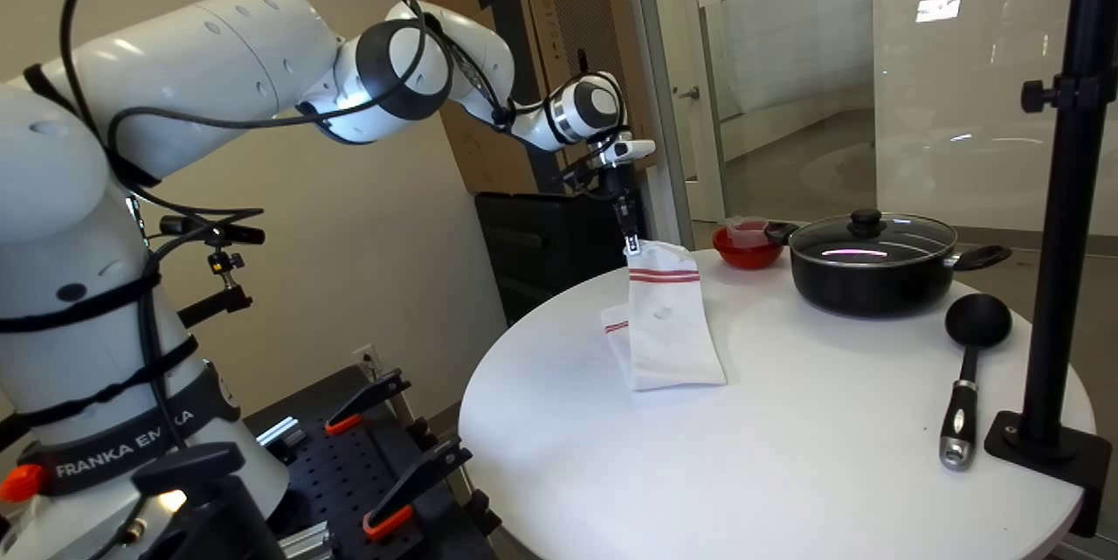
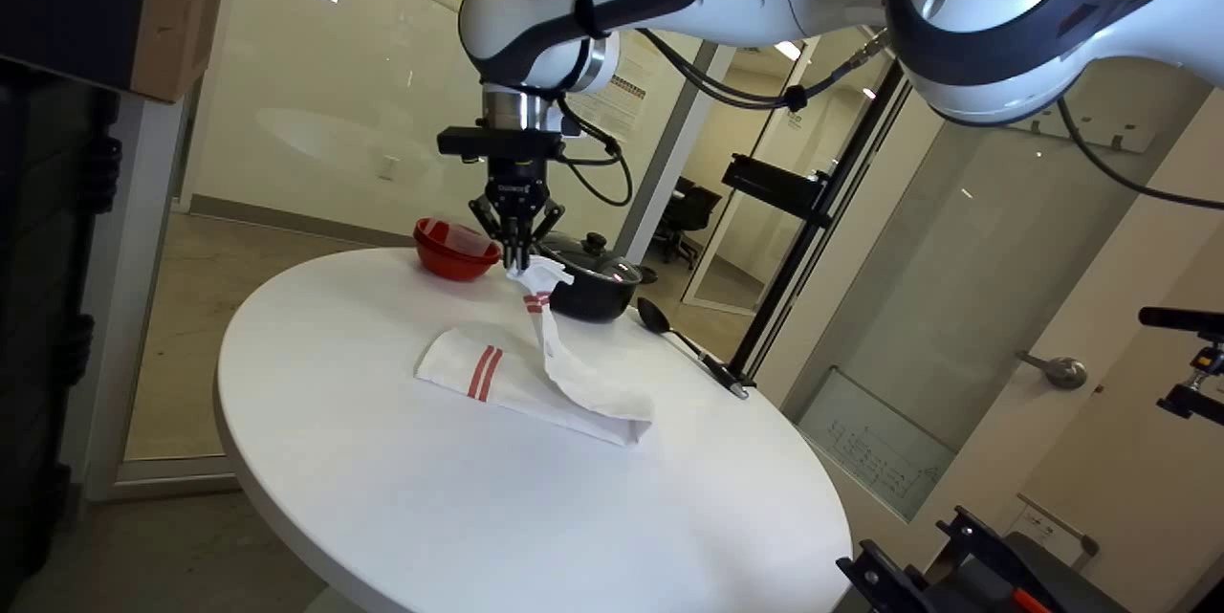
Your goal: Fold the white towel
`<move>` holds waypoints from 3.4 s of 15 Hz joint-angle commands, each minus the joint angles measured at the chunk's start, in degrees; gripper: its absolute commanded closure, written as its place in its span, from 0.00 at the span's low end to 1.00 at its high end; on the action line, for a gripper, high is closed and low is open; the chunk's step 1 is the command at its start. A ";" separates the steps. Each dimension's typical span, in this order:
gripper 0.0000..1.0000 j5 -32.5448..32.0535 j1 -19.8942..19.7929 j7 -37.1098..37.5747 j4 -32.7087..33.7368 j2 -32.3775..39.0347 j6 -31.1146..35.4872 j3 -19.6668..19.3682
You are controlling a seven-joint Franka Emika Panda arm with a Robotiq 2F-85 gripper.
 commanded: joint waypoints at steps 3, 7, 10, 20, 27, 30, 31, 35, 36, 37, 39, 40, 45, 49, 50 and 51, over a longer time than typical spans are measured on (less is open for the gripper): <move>0.98 -2.27 1.37 -3.56 2.15 6.23 3.44 0.07; 0.98 -2.42 3.51 -6.91 1.33 8.97 3.05 0.63; 0.98 -2.30 5.50 -8.94 0.89 9.63 2.95 0.96; 0.98 -1.11 6.92 -18.34 -3.98 2.50 -4.69 2.56; 0.98 -2.93 5.56 -29.21 -9.60 -4.44 -17.98 1.34; 0.98 -4.33 6.10 -33.00 -11.72 -5.93 -22.06 0.92; 0.98 -5.01 6.49 -34.22 -12.36 -6.22 -23.50 0.94; 0.98 -6.36 8.43 -32.88 -13.34 -5.37 -24.53 0.85; 0.98 -6.38 8.88 -32.68 -13.13 -4.76 -24.30 1.00; 0.98 -5.86 9.36 -31.25 -12.55 -3.91 -24.05 1.02; 0.98 -4.83 10.11 -29.48 -11.19 -2.22 -22.80 1.49; 0.98 -3.93 10.29 -28.00 -10.41 -1.37 -21.75 1.86; 0.98 -1.79 10.15 -23.44 -9.18 1.38 -14.16 3.35; 0.98 1.50 8.21 -21.25 -9.71 2.15 -7.46 3.98; 0.98 2.69 7.36 -20.85 -9.93 2.08 -5.87 4.03; 0.98 3.83 6.60 -20.42 -10.21 1.91 -4.37 4.08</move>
